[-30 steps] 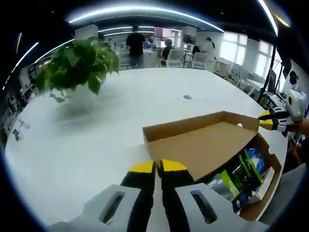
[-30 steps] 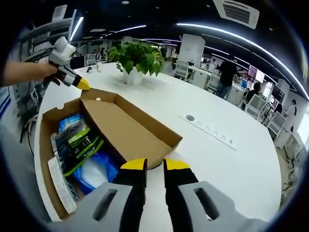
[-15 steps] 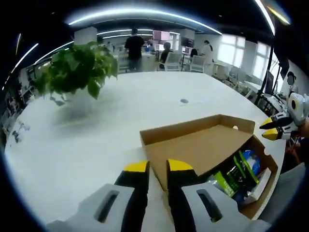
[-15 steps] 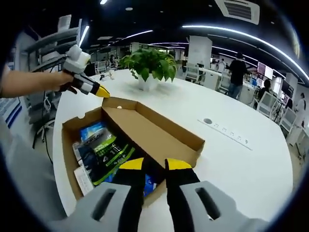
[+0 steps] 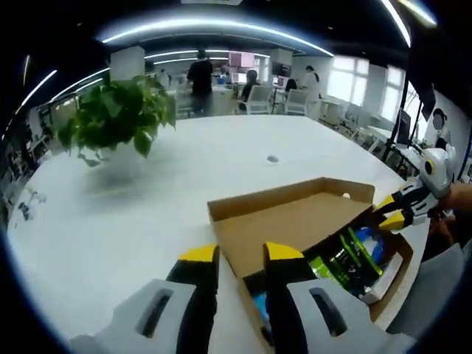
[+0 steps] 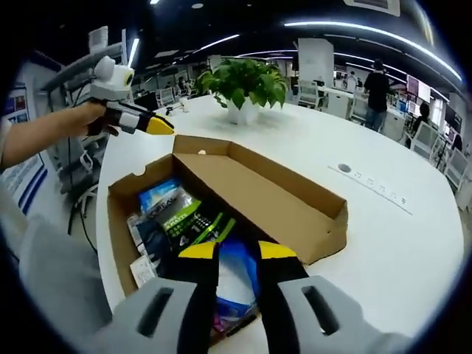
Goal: Operate the shoe box by opening the lid, removing the specified soft item, and placing it in the target area until the item is outside and the box remains undamaged.
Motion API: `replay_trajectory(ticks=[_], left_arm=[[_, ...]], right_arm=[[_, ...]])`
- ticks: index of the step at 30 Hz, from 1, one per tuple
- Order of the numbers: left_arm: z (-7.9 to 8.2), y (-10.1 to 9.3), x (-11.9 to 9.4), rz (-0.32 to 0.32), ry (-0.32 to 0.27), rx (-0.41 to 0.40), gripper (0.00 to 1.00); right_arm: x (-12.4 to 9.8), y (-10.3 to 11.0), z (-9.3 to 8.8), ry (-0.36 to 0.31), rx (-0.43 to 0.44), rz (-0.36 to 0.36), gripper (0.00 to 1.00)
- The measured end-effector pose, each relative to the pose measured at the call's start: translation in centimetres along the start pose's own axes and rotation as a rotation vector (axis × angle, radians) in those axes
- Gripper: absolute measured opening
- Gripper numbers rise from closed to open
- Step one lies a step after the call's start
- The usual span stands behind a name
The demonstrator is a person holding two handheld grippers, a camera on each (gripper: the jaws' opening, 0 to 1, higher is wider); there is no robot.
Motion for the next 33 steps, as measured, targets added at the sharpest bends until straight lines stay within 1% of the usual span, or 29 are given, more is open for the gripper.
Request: replay_trajectory(ticks=[7, 14, 17, 25, 31, 32, 33], left_arm=[[-0.8, -0.8, -0.9, -0.025, 0.001, -0.001, 0.26], [-1.6, -2.2, -2.0, -0.051, -0.010, 0.000, 0.28], [-1.9, -2.4, -2.4, -0.057, -0.019, -0.009, 0.28], [-3.0, -2.8, -3.3, -0.054, -0.010, -0.014, 0.28], [-3.6, -3.3, -3.6, -0.064, 0.004, -0.010, 0.28], [-3.7, -3.4, -3.6, -0.067, 0.009, -0.004, 0.28], [-3.8, -3.6, -3.5, -0.070, 0.017, 0.003, 0.28]], right_arm=[[1.6, -0.1, -0.4, 0.037, 0.039, 0.035, 0.17], [2.9, 0.0, -0.3, 0.062, 0.042, 0.051, 0.17], [3.6, 0.0, -0.3, 0.078, 0.049, 0.060, 0.18], [5.1, 0.4, -0.3, 0.107, 0.076, 0.063, 0.17], [5.7, 0.6, -0.1, 0.126, 0.084, 0.045, 0.11], [5.6, 0.6, -0.1, 0.129, 0.069, 0.042, 0.07], [5.4, 0.5, 0.1, 0.121, 0.035, 0.034, 0.04]])
Point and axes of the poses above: the point that each gripper's makers call its tool centre point, and the gripper's own axes: x roughly forward along the fingers, y roughly to its left, z roughly out of its top, the point moved 9 cm from there along -x, roughly backward along the fingers, and after that the axes turned 9 degrees about z, right-handed, at the moved point
